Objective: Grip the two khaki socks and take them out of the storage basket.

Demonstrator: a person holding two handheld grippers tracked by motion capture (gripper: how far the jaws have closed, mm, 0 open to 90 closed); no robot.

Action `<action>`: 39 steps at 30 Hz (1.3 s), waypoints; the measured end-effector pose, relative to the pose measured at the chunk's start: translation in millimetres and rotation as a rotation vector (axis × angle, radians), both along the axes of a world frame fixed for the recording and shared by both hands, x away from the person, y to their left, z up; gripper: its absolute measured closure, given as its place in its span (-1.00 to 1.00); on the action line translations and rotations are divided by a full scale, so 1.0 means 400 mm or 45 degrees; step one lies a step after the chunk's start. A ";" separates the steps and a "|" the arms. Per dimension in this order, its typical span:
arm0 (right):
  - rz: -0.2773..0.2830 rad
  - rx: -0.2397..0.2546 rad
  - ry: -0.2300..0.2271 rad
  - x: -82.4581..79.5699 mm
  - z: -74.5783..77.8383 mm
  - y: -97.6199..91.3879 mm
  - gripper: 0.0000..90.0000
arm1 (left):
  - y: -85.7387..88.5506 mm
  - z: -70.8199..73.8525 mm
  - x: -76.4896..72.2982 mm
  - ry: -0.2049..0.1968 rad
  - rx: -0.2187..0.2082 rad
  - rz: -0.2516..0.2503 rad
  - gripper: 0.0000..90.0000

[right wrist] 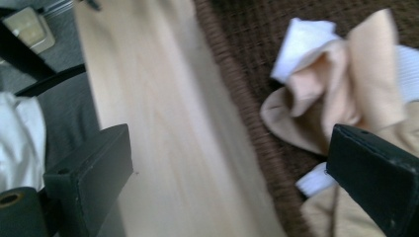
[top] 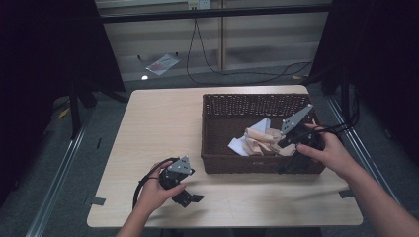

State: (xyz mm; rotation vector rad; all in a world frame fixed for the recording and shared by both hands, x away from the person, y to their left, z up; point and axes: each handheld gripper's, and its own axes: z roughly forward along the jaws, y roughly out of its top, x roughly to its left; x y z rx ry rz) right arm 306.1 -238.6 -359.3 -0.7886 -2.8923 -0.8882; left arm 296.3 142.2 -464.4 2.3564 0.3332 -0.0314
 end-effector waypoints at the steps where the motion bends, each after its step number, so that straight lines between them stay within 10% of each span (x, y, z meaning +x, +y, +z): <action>1: -0.013 0.004 -0.006 0.011 -0.001 -0.002 -0.91 | 0.000 0.000 0.000 0.002 -0.001 -0.002 -0.92; 13: -0.178 -0.066 -0.012 0.122 -0.035 0.011 -0.88 | 0.002 -0.001 0.001 0.000 0.003 0.005 -0.91; 39: -0.309 -0.170 -0.031 0.224 -0.135 -0.011 0.23 | 0.002 -0.003 0.001 0.004 0.008 0.006 -0.91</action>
